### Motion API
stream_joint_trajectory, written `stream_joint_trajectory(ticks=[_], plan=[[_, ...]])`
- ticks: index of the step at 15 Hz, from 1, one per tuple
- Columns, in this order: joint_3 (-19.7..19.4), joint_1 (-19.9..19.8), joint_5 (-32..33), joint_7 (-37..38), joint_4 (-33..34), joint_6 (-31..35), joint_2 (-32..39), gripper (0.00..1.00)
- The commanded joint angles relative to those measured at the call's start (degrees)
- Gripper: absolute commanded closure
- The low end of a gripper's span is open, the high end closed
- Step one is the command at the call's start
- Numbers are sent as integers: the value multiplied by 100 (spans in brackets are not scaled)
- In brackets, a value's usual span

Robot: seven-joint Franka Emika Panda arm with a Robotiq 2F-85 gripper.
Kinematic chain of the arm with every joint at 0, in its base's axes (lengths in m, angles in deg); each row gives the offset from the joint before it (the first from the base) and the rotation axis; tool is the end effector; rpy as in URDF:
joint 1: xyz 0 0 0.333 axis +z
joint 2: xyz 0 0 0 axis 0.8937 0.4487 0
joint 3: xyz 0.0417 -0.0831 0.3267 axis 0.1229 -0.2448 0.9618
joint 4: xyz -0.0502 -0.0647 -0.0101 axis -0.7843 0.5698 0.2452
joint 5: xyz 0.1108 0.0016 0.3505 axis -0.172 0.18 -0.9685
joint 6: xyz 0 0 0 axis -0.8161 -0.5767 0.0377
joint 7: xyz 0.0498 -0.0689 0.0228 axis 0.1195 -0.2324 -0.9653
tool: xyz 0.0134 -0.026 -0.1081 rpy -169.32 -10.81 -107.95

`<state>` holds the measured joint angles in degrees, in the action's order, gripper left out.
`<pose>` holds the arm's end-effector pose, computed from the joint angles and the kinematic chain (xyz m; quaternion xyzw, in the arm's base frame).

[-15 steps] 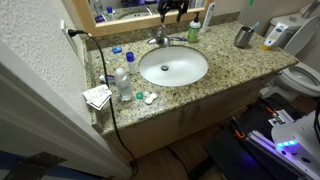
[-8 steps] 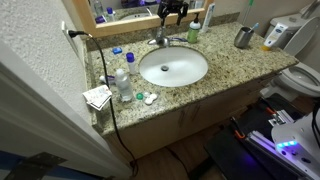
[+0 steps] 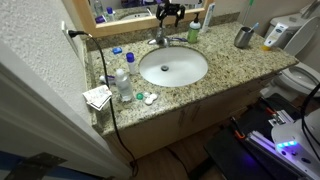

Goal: Close the tap

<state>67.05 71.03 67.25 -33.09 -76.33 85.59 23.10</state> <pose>0.7255 0.1356 0.3916 -0.9937 0.0924 -0.0223 0.0593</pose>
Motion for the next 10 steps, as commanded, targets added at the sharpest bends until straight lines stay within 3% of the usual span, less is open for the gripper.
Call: stream_joint_trajectory(ticks=[1, 10], plan=[[-75, 48, -44, -2, 122, -33, 77, 0], [-193, 147, 121, 82, 685, 246, 580, 0]])
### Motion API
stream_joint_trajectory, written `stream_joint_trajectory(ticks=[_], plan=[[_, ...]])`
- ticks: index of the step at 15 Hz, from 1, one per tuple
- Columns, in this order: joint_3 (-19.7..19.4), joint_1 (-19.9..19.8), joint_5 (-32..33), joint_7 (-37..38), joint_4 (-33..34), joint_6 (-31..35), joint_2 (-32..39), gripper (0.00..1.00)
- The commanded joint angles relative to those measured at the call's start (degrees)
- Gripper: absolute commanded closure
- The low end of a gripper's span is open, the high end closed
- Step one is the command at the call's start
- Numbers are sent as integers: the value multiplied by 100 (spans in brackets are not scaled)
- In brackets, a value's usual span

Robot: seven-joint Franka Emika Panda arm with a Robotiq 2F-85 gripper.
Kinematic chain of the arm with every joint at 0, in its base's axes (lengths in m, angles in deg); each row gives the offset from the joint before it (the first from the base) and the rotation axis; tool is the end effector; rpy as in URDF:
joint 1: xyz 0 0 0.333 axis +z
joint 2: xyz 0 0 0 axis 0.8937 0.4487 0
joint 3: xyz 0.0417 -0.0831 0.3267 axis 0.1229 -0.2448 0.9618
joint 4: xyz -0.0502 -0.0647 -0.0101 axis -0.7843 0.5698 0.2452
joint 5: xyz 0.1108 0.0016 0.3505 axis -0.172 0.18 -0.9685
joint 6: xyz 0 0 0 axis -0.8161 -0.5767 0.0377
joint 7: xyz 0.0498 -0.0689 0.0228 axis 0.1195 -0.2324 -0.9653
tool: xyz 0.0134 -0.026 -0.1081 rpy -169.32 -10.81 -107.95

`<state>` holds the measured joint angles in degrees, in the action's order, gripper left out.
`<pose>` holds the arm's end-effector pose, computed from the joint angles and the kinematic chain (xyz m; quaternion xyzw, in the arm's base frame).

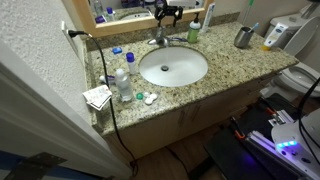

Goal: Close the tap

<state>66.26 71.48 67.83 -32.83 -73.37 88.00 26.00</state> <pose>0.7408 0.1347 0.3816 -0.9928 0.0956 -0.0451 0.0568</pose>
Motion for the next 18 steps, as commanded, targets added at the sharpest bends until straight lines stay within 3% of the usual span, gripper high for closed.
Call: stream_joint_trajectory(ticks=[1, 2, 3, 7, 13, 14, 18], plan=[[-99, 104, 49, 35, 473, -13, 344, 0], [-86, 103, 29, 26, 545, -24, 402, 0], [-78, 102, 25, -7, 616, -32, 451, 21], [-64, 112, -10, 4, 753, -113, 487, 48], [25, -2, -181, -94, 936, -1106, 416, 90], [31, -10, -215, -108, 966, -1207, 417, 95], [40, -17, -271, -119, 1126, -1560, 500, 93]])
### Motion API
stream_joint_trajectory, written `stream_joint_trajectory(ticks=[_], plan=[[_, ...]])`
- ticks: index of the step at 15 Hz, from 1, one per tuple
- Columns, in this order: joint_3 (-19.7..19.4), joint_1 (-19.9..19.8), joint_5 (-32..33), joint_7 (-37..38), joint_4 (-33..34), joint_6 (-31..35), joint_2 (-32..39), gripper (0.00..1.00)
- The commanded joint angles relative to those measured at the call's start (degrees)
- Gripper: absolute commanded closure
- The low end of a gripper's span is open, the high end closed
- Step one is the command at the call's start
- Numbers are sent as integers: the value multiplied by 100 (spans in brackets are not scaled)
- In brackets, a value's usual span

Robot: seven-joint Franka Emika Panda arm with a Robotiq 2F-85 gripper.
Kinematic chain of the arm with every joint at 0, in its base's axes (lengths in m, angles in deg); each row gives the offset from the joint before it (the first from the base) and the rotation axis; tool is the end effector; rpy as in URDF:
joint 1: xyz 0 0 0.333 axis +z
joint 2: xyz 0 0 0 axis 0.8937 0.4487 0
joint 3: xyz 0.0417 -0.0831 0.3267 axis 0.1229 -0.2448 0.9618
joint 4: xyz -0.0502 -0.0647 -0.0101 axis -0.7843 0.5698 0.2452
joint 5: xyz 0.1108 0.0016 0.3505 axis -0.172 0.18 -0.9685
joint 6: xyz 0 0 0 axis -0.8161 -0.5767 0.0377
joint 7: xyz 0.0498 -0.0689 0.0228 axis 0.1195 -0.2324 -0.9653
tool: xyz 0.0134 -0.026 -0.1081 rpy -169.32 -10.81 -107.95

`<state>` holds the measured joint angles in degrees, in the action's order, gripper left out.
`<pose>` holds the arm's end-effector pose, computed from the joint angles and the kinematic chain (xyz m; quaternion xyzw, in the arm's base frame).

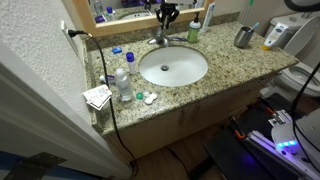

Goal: Close the tap

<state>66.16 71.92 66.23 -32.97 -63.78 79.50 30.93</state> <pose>0.7512 0.1428 0.3796 -0.9936 0.0931 -0.0087 0.0630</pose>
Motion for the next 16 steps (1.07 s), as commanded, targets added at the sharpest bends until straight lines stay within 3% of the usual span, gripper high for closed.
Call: stream_joint_trajectory(ticks=[1, 8, 9, 10, 12, 16], plan=[[50, -58, -116, -96, 236, -799, 61, 93], [-1, 7, -98, -4, 304, -1514, 352, 93], [26, -12, -153, -17, 241, -1454, 323, 77], [60, -13, -124, -51, 98, -1277, 209, 49], [41, 11, -88, -20, -132, -965, -59, 49], [-53, 26, 44, 44, -345, -473, -458, 23]])
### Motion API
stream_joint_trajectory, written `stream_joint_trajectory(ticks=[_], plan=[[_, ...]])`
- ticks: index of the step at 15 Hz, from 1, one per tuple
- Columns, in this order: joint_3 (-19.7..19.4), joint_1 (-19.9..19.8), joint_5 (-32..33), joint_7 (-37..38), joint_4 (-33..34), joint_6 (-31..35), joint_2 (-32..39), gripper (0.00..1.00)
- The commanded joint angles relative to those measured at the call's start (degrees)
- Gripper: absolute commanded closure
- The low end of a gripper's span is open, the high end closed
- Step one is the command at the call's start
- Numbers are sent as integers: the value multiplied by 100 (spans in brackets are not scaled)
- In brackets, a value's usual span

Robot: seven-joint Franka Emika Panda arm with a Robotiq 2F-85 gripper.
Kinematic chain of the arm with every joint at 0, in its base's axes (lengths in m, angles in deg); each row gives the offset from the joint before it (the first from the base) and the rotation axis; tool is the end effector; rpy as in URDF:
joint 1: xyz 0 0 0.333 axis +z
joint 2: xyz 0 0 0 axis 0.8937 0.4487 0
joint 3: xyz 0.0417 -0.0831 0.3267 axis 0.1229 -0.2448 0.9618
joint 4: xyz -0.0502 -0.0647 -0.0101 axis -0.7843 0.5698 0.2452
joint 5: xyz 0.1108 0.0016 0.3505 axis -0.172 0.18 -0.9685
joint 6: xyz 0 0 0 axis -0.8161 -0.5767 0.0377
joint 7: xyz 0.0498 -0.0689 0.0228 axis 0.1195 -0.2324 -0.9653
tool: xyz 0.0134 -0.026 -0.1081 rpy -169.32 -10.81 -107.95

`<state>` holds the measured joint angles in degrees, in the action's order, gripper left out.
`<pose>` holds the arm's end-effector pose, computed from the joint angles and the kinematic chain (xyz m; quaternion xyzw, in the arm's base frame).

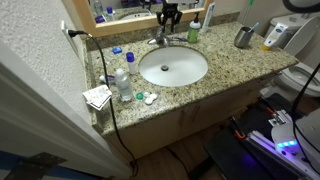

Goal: Close the tap

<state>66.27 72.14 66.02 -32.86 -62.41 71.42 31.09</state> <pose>0.7377 0.1460 0.3763 -0.9936 0.0874 0.0501 0.0508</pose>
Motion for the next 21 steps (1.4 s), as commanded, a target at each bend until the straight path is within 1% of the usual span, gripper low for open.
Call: stream_joint_trajectory(ticks=[1, 3, 4, 6, 11, 15, 18, 21], plan=[[-94, 15, 105, 58, -458, 402, -493, 17], [-108, 21, 117, 92, -344, 435, -438, 2], [-108, 25, 109, 105, -270, 403, -370, 1], [-67, -1, 62, 40, -70, 237, -297, 0], [-118, 55, 158, 97, -4, 225, -201, 0], [-181, 168, 486, 183, 107, 347, -4, 0], [-125, 136, 517, 135, 46, 614, 68, 0], [-231, 177, 564, 202, 146, 751, 198, 0]])
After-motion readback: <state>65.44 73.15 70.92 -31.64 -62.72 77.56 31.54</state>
